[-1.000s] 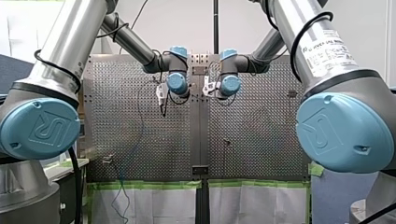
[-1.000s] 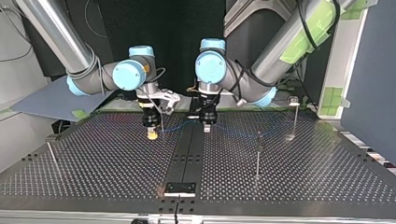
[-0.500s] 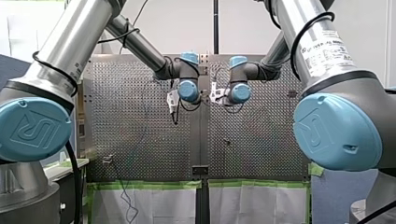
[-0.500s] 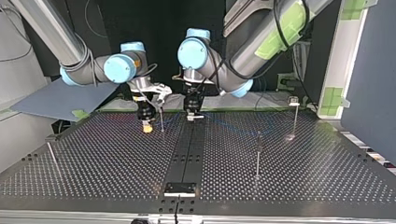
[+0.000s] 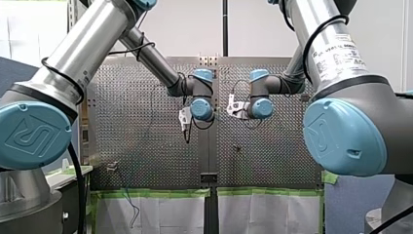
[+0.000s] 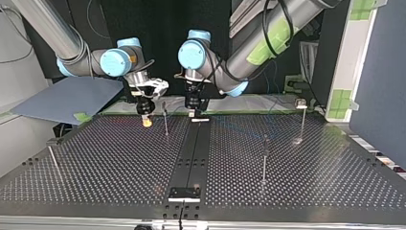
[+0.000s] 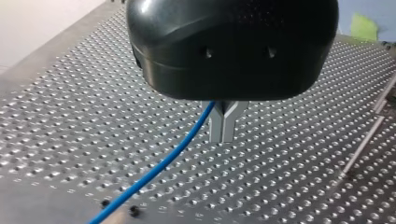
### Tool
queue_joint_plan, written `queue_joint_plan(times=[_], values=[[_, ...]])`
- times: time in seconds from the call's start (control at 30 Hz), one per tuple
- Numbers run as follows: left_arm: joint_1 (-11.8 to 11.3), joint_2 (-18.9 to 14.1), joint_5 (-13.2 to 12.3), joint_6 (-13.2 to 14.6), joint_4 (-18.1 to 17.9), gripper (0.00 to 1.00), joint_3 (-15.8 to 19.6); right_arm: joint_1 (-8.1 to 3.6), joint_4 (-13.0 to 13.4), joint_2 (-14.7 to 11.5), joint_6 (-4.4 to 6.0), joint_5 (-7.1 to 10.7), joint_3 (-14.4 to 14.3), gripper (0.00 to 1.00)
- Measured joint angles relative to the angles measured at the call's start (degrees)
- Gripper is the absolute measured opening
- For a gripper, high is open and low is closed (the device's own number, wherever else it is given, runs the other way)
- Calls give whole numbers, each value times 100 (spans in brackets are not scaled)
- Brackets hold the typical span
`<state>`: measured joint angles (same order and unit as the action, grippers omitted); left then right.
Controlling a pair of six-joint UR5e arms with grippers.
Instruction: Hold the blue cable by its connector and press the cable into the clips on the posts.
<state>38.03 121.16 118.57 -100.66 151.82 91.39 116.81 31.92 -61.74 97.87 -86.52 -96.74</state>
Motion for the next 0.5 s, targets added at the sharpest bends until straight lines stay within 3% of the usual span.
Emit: queue_joint_plan(times=[0.27, 0.5], values=[[26, 63, -55, -8, -157, 0, 0, -112, 406, 3, -18, 27, -408, 0], [103, 275, -114, -20, -357, 0, -1, -224, 668, 19, -172, 6, -752, 0]])
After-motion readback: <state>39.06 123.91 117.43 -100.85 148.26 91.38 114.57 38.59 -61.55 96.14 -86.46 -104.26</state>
